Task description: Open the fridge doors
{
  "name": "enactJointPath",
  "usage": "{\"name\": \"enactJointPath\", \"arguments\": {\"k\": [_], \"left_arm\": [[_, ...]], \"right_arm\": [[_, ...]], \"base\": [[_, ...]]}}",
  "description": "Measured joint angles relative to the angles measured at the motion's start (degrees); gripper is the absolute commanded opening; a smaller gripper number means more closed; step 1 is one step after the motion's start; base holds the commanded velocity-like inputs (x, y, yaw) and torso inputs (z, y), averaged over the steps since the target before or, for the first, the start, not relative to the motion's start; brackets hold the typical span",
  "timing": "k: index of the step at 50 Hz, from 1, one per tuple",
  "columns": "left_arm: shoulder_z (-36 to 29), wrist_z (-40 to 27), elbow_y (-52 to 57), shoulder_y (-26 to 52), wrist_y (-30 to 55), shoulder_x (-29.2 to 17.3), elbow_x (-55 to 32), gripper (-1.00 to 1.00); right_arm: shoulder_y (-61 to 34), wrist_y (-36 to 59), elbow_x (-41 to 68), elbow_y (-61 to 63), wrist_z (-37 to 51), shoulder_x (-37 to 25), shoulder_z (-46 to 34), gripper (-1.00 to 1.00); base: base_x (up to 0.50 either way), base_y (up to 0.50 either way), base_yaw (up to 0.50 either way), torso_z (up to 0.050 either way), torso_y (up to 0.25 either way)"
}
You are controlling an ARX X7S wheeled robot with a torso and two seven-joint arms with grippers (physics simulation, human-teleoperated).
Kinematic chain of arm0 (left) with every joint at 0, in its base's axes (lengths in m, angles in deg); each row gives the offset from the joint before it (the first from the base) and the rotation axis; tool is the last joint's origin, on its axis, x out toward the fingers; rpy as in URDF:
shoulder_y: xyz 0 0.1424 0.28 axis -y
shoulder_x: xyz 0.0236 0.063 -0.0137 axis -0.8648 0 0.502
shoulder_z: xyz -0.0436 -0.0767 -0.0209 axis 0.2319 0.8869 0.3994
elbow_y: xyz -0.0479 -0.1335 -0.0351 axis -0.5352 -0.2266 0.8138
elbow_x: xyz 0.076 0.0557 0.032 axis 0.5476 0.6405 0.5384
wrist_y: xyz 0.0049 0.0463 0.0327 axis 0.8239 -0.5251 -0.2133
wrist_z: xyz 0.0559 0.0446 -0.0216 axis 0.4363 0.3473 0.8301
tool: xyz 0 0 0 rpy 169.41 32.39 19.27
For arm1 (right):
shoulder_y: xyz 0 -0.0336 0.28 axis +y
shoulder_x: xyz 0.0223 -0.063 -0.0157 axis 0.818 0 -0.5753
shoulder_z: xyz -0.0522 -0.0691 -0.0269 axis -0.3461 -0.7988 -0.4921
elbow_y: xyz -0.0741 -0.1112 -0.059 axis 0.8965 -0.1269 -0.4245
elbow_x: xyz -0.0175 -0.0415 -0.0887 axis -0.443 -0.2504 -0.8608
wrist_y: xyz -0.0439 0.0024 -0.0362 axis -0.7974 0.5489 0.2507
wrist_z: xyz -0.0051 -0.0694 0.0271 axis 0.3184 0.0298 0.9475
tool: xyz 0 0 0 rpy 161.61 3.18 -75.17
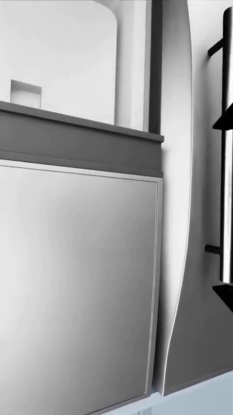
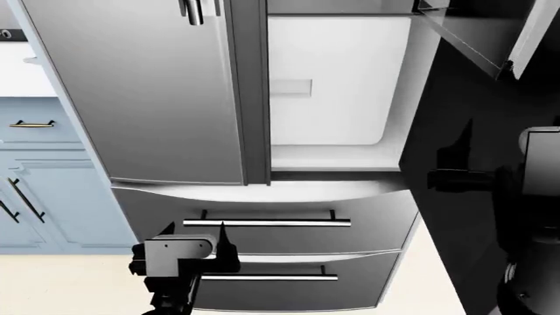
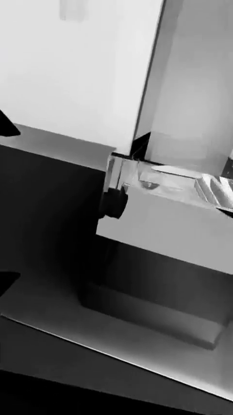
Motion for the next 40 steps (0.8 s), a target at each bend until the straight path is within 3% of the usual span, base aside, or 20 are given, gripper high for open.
{"name": "enactJointPath", "arguments": {"k": [16, 40], "left_arm": [[-0.27, -0.35, 0.24, 0.12, 0.13, -0.23, -0.13, 1.0], [-0.8, -1.89, 1.46, 0.61, 1.19, -0.89, 0.56, 1.0]], "right_arm": [[8.4, -15.01, -2.97, -4.58, -7.63, 5.8, -0.8, 1.0], [28.31, -38.5, -6.81, -40.29, -22.0, 29.65, -1.85, 1.0]], "base": [[0.0, 0.0, 0.0, 0.0, 0.0], [0.0, 0.0, 0.0, 0.0, 0.0]]}}
